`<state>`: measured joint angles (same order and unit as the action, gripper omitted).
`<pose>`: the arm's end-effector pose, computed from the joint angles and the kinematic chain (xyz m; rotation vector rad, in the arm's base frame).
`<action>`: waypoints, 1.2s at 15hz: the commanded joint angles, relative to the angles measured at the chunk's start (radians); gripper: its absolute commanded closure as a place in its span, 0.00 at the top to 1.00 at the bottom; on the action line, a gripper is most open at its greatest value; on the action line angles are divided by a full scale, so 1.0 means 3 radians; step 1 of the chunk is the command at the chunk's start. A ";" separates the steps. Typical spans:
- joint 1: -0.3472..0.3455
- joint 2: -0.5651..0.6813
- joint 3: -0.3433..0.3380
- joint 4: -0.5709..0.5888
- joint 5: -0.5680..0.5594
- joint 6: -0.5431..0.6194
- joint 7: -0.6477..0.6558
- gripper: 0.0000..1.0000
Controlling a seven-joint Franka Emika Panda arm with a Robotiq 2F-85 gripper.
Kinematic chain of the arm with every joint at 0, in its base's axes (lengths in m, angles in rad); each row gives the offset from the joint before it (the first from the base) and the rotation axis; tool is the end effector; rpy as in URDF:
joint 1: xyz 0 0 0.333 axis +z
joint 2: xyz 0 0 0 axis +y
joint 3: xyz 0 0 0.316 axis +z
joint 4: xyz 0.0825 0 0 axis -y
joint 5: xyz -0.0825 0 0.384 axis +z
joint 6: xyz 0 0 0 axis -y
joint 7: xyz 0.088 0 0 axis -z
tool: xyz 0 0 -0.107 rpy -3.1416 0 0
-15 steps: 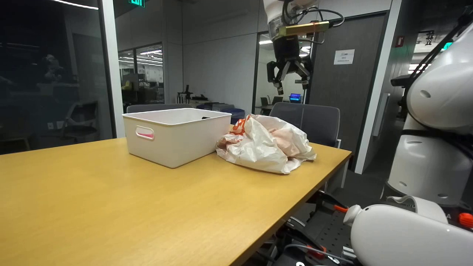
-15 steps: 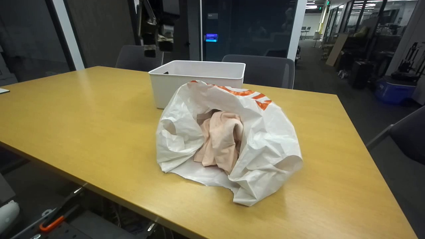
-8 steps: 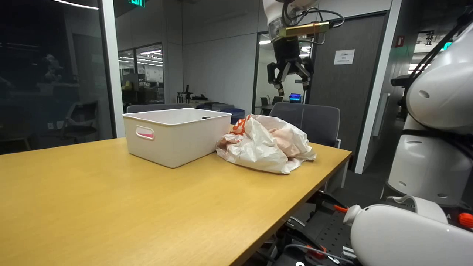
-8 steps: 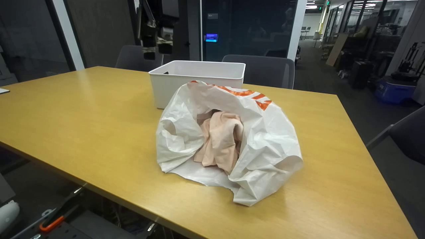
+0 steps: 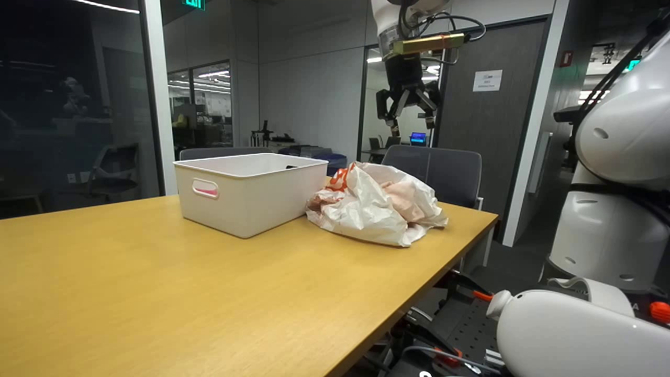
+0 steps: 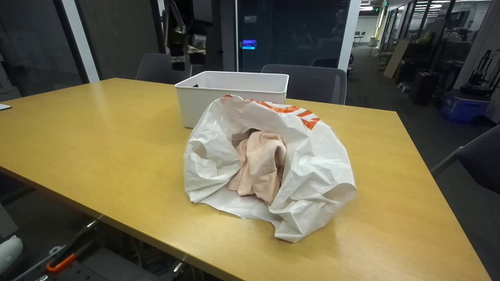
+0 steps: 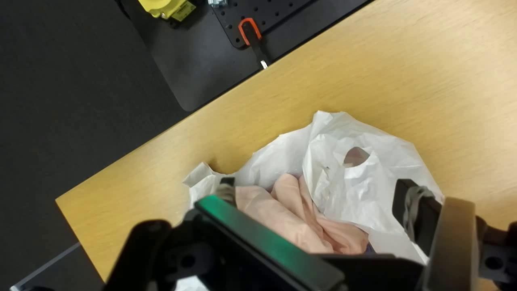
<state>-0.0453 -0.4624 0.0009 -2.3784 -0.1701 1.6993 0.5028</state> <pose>0.3844 -0.0331 0.4782 2.8267 -0.7325 -0.2539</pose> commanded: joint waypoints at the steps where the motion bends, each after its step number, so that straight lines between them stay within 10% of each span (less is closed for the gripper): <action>1: -0.0100 0.0172 0.0018 -0.0037 0.0014 0.0403 -0.0080 1.00; 18: -0.0018 0.1004 -0.0210 -0.0521 0.0601 0.2283 -0.1432 1.00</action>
<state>-0.0640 -0.1946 -0.0494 -2.5471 -0.0496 2.3315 0.1744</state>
